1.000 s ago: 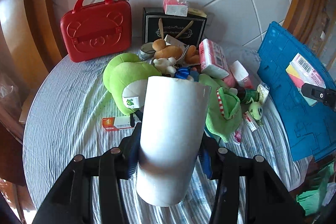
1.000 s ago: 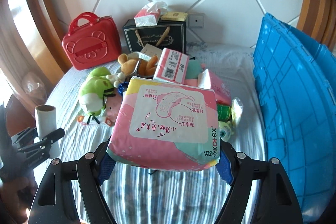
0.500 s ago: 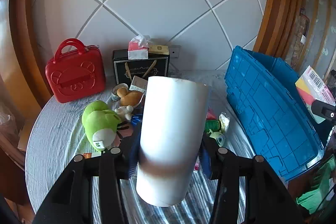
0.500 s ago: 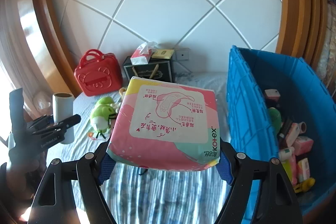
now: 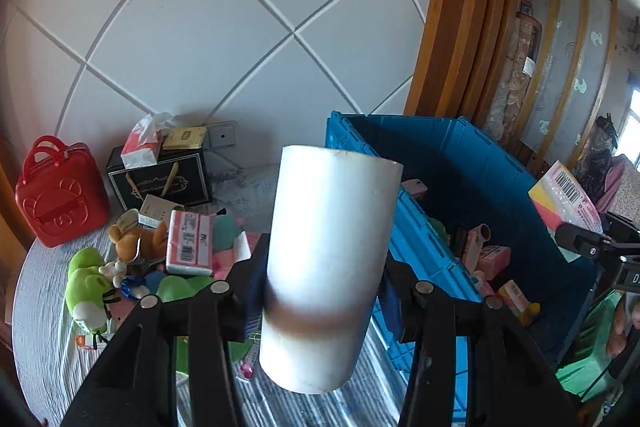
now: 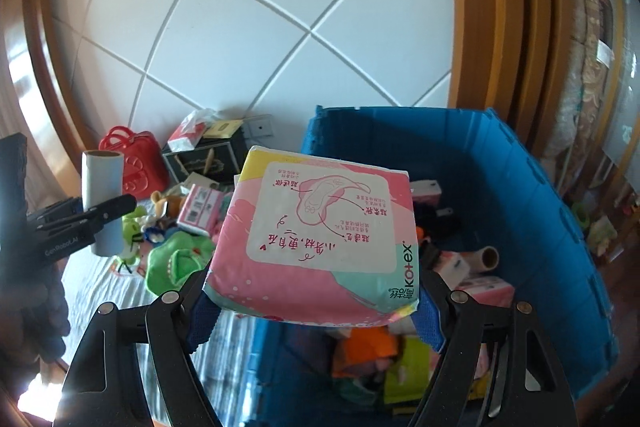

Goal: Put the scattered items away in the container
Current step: 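Carry the paper roll and Kotex pack over the blue crate with both tools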

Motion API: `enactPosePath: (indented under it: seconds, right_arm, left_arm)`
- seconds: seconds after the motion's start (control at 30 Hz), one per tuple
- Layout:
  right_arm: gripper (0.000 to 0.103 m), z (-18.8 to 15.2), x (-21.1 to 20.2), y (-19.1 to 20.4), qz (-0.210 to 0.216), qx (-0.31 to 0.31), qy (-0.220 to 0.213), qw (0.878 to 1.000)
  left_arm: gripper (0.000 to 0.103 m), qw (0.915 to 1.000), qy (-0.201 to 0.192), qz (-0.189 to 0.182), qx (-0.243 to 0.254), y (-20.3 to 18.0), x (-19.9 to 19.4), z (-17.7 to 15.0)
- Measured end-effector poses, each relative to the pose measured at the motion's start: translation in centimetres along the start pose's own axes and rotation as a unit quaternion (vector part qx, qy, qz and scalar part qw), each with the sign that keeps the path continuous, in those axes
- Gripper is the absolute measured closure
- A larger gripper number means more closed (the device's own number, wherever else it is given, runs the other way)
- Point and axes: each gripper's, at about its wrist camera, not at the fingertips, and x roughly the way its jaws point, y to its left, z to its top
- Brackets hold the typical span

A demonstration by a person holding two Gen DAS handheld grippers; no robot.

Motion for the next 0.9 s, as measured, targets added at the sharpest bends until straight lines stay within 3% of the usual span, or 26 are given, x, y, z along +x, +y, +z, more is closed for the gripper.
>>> enactPosePath:
  seconds: [0.43, 0.9]
  right_arm:
    - [0.024, -1.4, 0.7, -11.4, -0.048, 0.047, 0.007, 0.998]
    - [0.024, -2.7, 1.8, -19.5, -0.079, 0.095, 0.027, 0.992]
  left_arm:
    - [0.056, 0.9959, 0.02, -0.033, 0.082, -13.3, 9.4, 7.3]
    - [0.056, 0.9917, 0.037, -0.036, 0.117, -20.8, 17.6, 11.9]
